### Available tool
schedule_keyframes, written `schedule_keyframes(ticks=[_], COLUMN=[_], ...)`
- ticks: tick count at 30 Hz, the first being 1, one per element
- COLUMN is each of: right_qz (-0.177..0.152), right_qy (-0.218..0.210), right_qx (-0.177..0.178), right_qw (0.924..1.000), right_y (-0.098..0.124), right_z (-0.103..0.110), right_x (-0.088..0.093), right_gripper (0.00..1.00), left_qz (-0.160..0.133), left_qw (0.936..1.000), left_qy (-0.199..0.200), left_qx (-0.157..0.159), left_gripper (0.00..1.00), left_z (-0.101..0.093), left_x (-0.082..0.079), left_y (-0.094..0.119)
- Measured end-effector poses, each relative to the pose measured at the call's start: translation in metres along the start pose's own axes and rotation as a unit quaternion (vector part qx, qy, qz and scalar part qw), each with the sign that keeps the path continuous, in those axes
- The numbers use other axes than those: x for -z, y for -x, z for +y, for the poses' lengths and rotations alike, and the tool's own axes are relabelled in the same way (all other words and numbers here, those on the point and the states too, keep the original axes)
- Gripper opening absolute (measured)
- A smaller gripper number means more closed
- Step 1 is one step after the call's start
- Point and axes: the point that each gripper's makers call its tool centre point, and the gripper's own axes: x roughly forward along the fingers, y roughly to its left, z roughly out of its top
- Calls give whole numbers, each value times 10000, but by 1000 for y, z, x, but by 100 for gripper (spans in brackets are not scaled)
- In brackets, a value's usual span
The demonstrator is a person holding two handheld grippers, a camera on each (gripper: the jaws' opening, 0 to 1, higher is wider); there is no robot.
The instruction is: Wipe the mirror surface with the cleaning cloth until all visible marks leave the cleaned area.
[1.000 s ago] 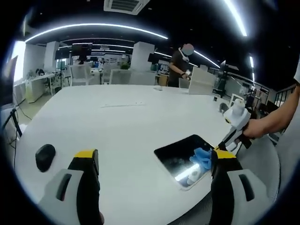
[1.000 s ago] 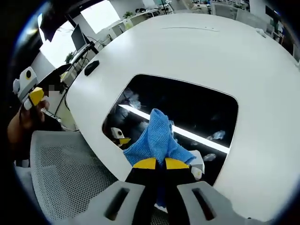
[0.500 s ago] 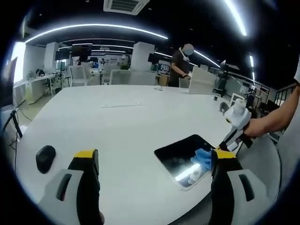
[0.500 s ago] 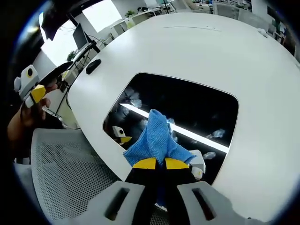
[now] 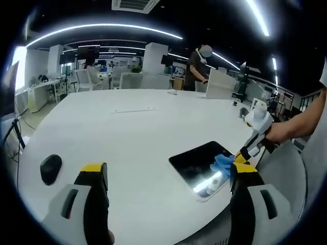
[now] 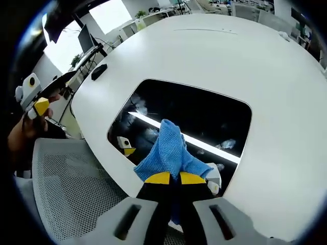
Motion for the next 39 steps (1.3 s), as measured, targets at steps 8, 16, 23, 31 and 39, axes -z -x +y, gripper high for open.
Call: schedule_keyframes(ticks=[8,16,23,31,39], right_qz=[36,33,42,-12,-61], right_qy=[-59,-146,-147,-70,-81], right_qx=[53,40,66,221,247], right_qw=[10000,9999,9999,9997,9996], right_y=[4,10,14,13,6], right_z=[-20,-21,-17,-18,-29], right_x=[5,9,8,0,-13], right_gripper=[0,0,0,0,0], left_qz=[41,54,87,75,48], left_qw=[10000,9999,10000,9999,9999], left_qy=[34,61,37,67,112], left_qx=[-37,-62,8,-57,-110], left_gripper=[99,99,99,99,99], left_z=[2,9,5,5,6], left_x=[2,5,7,7,7], left_y=[-1,-6,-9,-4,-4])
